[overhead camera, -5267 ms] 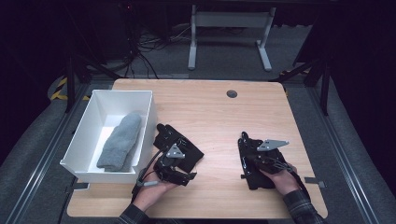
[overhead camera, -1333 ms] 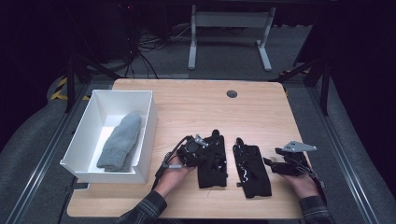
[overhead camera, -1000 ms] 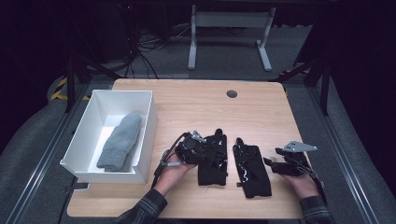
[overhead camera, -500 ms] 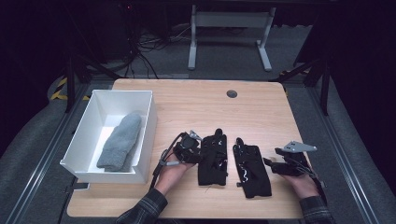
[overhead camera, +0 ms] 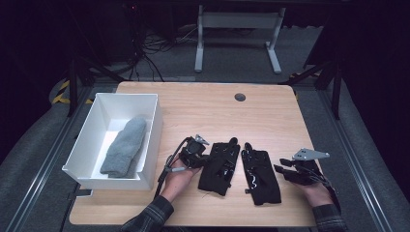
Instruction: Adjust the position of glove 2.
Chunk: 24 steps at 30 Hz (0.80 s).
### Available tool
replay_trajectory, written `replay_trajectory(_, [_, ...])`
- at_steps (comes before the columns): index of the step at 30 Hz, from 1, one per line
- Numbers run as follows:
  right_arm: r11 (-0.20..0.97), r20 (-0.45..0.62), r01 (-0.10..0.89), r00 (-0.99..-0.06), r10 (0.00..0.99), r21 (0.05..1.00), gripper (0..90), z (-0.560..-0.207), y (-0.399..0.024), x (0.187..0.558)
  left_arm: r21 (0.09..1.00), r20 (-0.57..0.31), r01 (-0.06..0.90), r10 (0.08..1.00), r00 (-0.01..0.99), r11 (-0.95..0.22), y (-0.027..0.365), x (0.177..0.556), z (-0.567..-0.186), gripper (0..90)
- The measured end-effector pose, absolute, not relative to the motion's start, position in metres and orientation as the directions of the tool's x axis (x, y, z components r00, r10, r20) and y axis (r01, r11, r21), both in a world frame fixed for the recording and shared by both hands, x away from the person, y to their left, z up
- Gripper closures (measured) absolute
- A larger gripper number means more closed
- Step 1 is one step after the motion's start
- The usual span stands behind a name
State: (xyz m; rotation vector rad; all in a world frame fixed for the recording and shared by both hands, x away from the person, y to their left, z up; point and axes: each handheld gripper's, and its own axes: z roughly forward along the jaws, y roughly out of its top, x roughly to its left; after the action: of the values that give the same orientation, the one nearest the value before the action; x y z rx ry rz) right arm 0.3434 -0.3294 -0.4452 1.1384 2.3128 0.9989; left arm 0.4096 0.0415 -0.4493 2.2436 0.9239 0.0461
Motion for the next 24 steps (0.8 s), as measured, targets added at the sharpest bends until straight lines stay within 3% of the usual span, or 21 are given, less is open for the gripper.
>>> replay_trajectory(3, [0.44, -0.02, 0.534, -0.619, 0.785, 0.722, 84.3, -0.444, -0.324, 0.341, 0.631, -0.233, 0.605, 0.626, 0.745, -0.486, 0.045, 0.409, -0.446, 87.3])
replay_trajectory(5, [0.449, -0.02, 0.535, -0.627, 0.779, 0.716, 89.4, -0.444, -0.323, 0.34, 0.631, -0.246, 0.61, 0.622, 0.744, -0.48, 0.047, 0.408, -0.445, 87.3])
replay_trajectory(13, [0.491, -0.003, 0.563, -0.655, 0.755, 0.665, 89.8, -0.453, -0.326, 0.333, 0.636, -0.279, 0.616, 0.605, 0.746, -0.466, 0.053, 0.407, -0.441, 87.4])
replay_trajectory(24, [0.51, 0.03, 0.544, -0.703, 0.711, 0.666, 89.7, -0.453, -0.316, 0.333, 0.66, -0.321, 0.612, 0.572, 0.755, -0.437, 0.055, 0.402, -0.43, 87.5])
